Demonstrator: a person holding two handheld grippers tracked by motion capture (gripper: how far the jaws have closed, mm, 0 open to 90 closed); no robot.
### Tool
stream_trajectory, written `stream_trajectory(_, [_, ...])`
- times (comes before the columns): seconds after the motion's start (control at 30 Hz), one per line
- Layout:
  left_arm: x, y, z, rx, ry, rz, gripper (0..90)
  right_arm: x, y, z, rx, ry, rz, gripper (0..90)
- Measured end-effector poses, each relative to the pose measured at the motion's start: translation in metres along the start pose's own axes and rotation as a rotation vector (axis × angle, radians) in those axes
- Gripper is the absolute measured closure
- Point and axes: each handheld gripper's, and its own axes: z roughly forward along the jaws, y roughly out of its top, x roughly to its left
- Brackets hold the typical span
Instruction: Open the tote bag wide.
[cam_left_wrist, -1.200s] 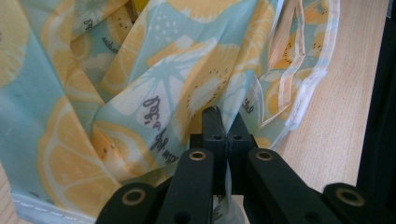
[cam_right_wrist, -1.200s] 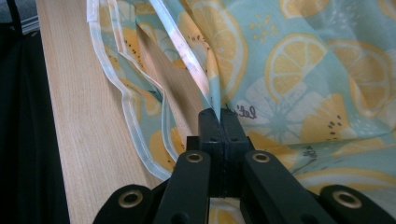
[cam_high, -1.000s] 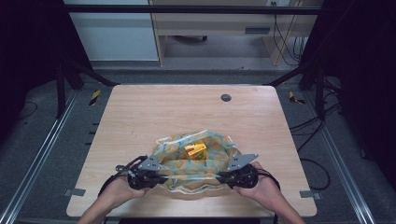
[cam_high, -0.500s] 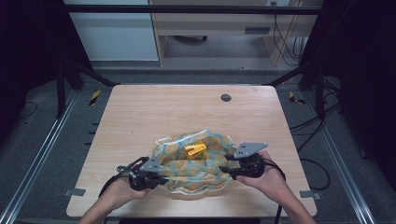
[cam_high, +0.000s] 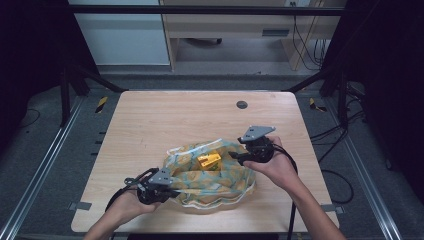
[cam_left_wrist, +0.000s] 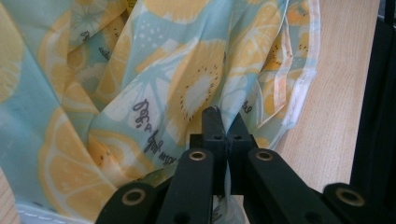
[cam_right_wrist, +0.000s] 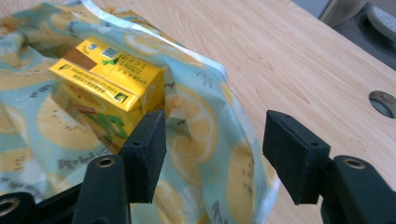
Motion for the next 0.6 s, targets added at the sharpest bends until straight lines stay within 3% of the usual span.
stream_trajectory(0.13, [0.000,-0.001,-0.002,0.002,0.001,0.008,90.0,0.000,0.005,0.011,0.033,0.002,-0.021,45.8])
stream_trajectory(0.23, [0.000,-0.001,-0.002,0.001,0.003,0.008,90.0,0.000,0.006,0.017,0.057,0.004,-0.039,58.9])
stream_trajectory(0.47, [0.000,-0.001,-0.002,0.001,0.006,0.011,90.0,-0.008,0.012,0.026,0.080,0.032,0.007,84.8])
stream_trajectory(0.6, [0.001,-0.001,-0.002,0.001,0.007,0.011,90.0,-0.012,0.017,0.030,0.093,0.016,0.026,89.6])
